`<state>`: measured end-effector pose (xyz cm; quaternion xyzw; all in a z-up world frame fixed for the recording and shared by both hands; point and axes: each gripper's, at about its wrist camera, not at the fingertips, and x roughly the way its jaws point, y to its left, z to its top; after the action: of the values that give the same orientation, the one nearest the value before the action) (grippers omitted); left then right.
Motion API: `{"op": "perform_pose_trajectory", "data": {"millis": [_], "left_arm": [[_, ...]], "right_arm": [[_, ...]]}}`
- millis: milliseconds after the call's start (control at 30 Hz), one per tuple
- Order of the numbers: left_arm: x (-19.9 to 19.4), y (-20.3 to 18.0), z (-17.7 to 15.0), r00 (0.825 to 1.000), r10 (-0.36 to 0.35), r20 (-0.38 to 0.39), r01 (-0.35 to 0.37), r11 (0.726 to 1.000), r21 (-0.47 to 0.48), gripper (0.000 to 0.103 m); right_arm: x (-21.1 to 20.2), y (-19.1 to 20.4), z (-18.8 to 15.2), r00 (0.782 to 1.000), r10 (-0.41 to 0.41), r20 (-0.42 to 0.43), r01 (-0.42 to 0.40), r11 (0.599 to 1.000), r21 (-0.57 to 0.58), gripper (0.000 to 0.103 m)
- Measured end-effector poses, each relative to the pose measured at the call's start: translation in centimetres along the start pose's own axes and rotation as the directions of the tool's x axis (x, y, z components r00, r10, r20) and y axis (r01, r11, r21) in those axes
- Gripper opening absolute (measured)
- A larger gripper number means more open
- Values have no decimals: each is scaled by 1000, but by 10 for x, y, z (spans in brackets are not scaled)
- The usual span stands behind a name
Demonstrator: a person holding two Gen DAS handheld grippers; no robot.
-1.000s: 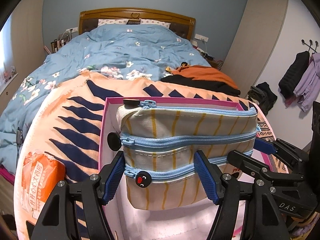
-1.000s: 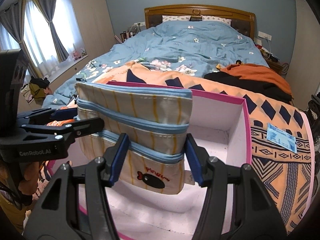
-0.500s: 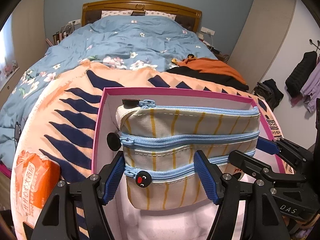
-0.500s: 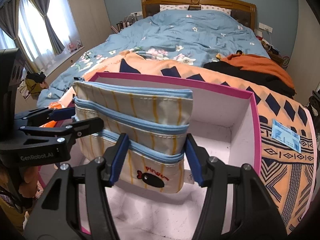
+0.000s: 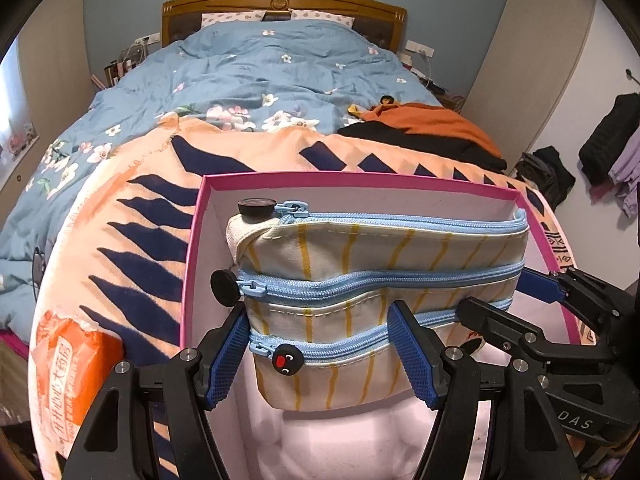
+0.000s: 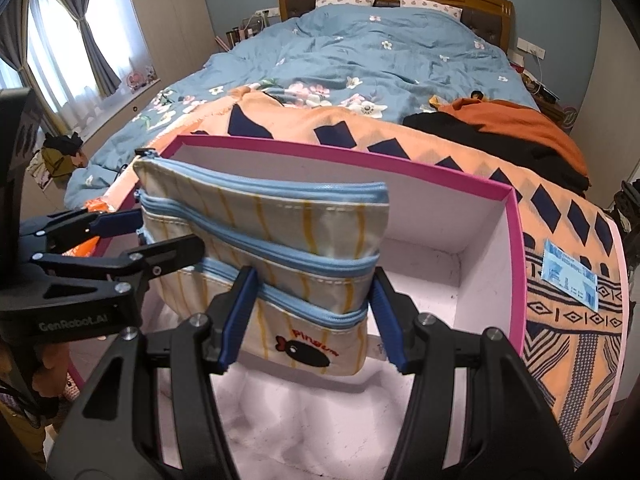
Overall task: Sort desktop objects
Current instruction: 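Carry the pouch over the magenta box and lower it inside, then open both grippers and withdraw from the box toward the clutter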
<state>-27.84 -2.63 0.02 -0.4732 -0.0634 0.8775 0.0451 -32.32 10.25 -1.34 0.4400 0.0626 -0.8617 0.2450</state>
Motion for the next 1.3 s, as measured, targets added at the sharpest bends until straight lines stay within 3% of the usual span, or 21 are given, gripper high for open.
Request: {"op": "perform_pose_trajectory", "data": {"millis": [333,533,733,900,1100,1300], "left_arm": [[12,6,9,999,-8,-39,7,1000,-25,71],[19,-1,11,997,50,-57,-50,999,9,71],[32,-13,13,982,176,-71,-171,983,69,71],[36,-14,15,976,208,-68,-203,976,77,72],[34,-11,15,980,192,-54,-189,980,65,71],[34,-13,12,983,175,-61,-169,981,94,72]], "right_arm": [[8,-6,6,1000,10,-29,-9,1000,27,59],[20,-7,6,998,5,-65,-2,999,40,59],[34,-16,10,993,18,-118,-7,996,89,59],[43,-20,15,988,3,-155,14,994,108,59],[52,-26,19,983,3,-181,24,990,142,59],[46,-33,11,983,78,-168,-45,981,191,67]]}}
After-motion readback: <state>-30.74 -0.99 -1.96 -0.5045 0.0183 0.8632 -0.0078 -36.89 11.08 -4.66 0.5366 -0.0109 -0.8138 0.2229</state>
